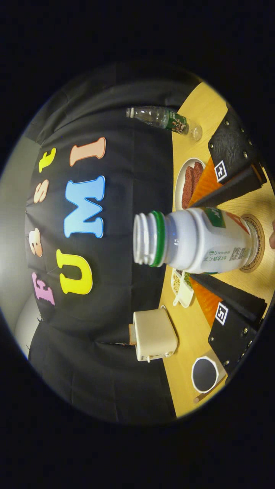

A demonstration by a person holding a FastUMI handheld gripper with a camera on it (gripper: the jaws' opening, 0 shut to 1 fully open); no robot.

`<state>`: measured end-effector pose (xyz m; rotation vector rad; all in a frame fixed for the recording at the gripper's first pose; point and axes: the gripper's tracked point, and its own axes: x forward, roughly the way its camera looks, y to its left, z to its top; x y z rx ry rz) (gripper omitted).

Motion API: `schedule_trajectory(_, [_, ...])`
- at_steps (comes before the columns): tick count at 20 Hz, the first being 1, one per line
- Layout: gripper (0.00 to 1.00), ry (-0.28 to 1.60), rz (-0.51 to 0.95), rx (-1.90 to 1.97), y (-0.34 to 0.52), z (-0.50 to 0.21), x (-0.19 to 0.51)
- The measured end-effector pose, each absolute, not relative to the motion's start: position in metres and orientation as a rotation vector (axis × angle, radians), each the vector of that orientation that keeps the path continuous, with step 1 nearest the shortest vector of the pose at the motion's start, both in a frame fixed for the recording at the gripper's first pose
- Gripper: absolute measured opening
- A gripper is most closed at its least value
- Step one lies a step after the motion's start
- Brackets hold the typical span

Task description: Take the bottle from table, then pour the juice into the cup, finally place the bottle on the coaster

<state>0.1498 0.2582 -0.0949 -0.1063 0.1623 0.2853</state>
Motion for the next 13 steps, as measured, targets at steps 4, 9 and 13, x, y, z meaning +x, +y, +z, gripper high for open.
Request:
schedule_trajectory(4, [0.99, 0.112, 0.24, -0.142, 0.253, -0.045, 0.131])
schedule_trajectory(9, [0.98, 0.067, 0.234, -0.097, 0.254, 0.027, 0.104])
schedule_trajectory(13, [0.98, 0.032, 0.21, -0.137, 0.246, 0.081, 0.087])
